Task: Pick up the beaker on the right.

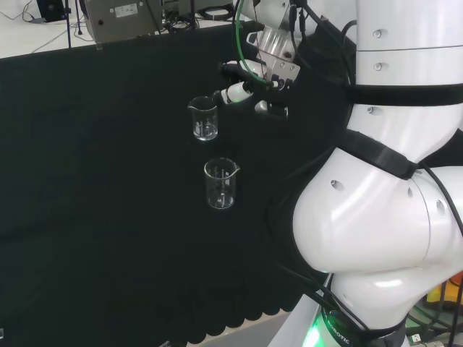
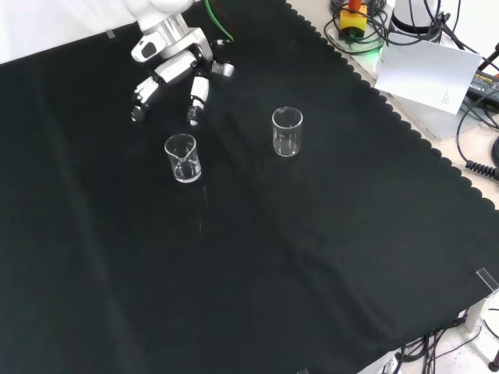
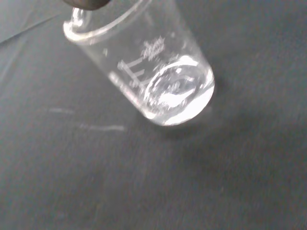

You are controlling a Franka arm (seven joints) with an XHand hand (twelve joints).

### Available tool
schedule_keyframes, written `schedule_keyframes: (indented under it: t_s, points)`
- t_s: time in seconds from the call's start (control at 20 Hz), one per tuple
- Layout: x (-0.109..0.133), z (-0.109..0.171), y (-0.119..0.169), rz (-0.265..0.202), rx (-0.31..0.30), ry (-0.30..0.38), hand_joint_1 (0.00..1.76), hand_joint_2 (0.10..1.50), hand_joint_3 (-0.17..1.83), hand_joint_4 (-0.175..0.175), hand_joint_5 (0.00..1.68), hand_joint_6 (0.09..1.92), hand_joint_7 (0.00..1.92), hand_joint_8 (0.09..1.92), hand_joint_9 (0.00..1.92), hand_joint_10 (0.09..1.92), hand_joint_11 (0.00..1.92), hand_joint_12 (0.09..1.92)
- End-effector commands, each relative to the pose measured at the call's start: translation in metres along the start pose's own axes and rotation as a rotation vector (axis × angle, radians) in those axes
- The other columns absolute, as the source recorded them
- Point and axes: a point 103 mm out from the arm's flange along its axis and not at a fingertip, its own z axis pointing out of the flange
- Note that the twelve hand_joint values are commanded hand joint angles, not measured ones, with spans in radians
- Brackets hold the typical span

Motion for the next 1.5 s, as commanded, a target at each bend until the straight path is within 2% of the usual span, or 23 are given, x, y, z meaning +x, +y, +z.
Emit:
schedule_keyframes:
  t_s: [0.05,0.3,0.5,0.7,0.95,1.2,1.5]
  points:
    - [0.004,0.032,0.0,-0.107,0.035,0.046,0.83,0.9,-0.17,-0.02,0.32,0.09,0.06,0.72,0.25,0.69,0.01,1.42]
    - [0.003,0.038,0.003,-0.128,0.036,0.027,0.86,0.89,-0.17,-0.018,0.35,0.09,0.08,0.7,0.26,0.67,0.0,1.41]
    - [0.003,0.041,0.008,-0.121,0.014,0.051,0.86,0.89,-0.17,-0.019,0.31,0.09,0.02,0.63,0.2,0.64,0.0,1.4]
    - [0.002,0.05,0.012,-0.133,0.005,0.07,0.85,0.89,-0.17,-0.019,0.3,0.09,0.01,0.57,0.17,0.63,0.0,1.39]
    - [-0.008,0.052,0.017,-0.11,-0.029,0.161,0.85,0.88,-0.17,-0.019,0.32,0.09,0.07,0.6,0.22,0.64,0.0,1.39]
    - [-0.016,0.056,0.023,-0.11,-0.038,0.207,0.85,0.88,-0.17,-0.02,0.34,0.09,0.09,0.61,0.23,0.64,0.0,1.4]
    - [-0.014,0.063,0.024,-0.128,-0.028,0.184,0.85,0.88,-0.17,-0.023,0.36,0.09,0.11,0.63,0.27,0.65,0.02,1.41]
